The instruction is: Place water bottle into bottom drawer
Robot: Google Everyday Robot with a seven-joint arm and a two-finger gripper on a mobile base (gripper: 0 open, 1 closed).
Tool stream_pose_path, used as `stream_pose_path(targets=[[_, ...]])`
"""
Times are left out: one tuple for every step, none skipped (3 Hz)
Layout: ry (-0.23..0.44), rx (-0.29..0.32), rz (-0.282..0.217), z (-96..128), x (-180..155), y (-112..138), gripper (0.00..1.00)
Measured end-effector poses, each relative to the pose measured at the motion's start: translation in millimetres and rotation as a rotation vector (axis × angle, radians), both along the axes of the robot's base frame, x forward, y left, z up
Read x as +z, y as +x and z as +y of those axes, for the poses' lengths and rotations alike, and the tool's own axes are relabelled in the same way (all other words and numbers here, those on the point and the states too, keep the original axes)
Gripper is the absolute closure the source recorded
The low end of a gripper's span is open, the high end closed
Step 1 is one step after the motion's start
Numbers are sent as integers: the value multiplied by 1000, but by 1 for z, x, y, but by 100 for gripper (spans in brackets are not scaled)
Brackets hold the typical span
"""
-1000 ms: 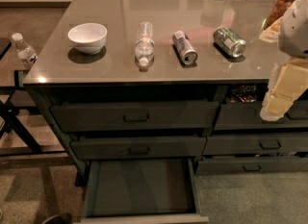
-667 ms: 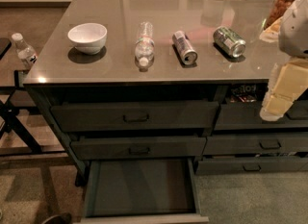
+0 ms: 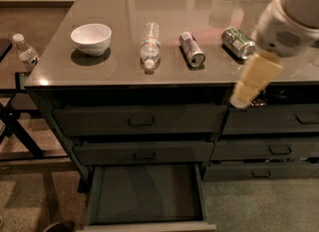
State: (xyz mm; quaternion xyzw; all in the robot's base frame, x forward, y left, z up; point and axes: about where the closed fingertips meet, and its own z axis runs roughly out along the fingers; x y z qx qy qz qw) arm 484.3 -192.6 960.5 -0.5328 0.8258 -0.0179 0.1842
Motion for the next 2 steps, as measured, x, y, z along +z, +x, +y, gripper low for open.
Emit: stream_pose_path(targets=[[36, -60, 56, 19, -5, 40, 0], [46, -61, 46, 23, 0, 45, 0]])
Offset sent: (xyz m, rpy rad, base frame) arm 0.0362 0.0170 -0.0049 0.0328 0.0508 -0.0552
